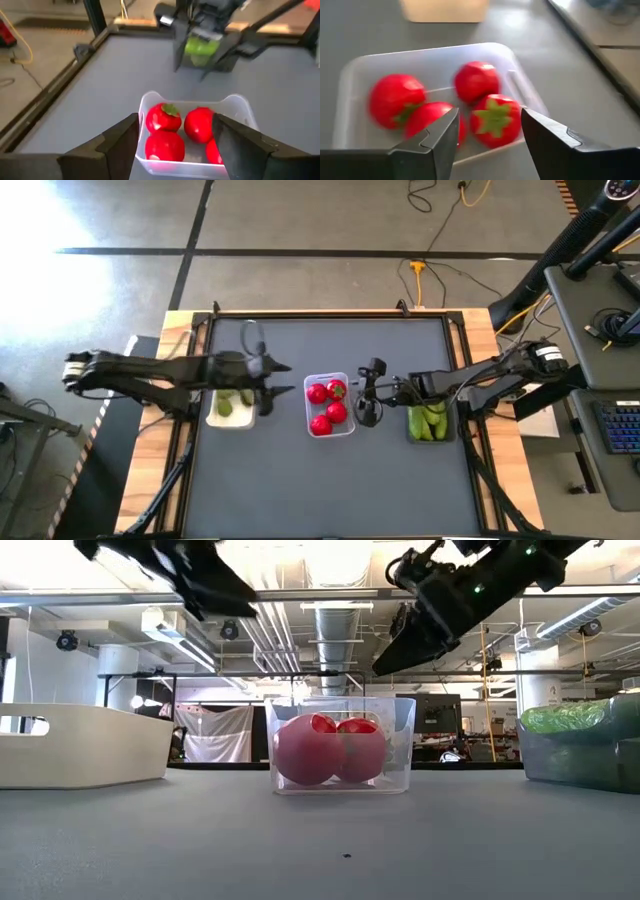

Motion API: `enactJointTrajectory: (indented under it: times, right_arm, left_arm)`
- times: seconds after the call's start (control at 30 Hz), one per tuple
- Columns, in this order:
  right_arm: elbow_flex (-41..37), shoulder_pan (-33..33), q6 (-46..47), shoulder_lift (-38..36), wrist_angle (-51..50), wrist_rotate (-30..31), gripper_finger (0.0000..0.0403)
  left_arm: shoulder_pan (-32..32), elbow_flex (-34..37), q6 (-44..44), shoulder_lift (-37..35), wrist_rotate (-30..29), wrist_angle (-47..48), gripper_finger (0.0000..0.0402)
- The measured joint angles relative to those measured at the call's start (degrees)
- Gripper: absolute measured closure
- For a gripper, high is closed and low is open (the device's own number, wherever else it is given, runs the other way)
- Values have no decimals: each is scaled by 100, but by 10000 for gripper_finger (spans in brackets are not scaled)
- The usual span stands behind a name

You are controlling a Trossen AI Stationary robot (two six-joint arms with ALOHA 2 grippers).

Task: Sort produce into baskets
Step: Return to Home Position

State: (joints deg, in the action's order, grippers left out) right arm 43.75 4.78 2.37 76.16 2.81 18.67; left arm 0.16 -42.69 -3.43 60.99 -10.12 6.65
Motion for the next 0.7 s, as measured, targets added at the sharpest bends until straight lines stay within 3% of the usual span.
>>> enactJointTrajectory:
  times: [0.17, 0.37, 0.6, 0.7]
  right_arm:
    - [2, -119, 230, -70, -14, 588, 229]
    - [2, -183, 165, -293, -91, 512, 287]
    - [-142, -173, -440, -1081, -57, -445, 361]
    - [-474, -169, -488, -1643, 316, -575, 385]
  left_arm:
    - [-18, 384, -6, -1188, -1, 226, 169]
    - [-76, 1221, -71, -2332, -138, 171, 169]
    - [-301, 2289, -10, -3453, -138, -858, 169]
    - [-375, 2693, 38, -3902, -136, -1198, 169]
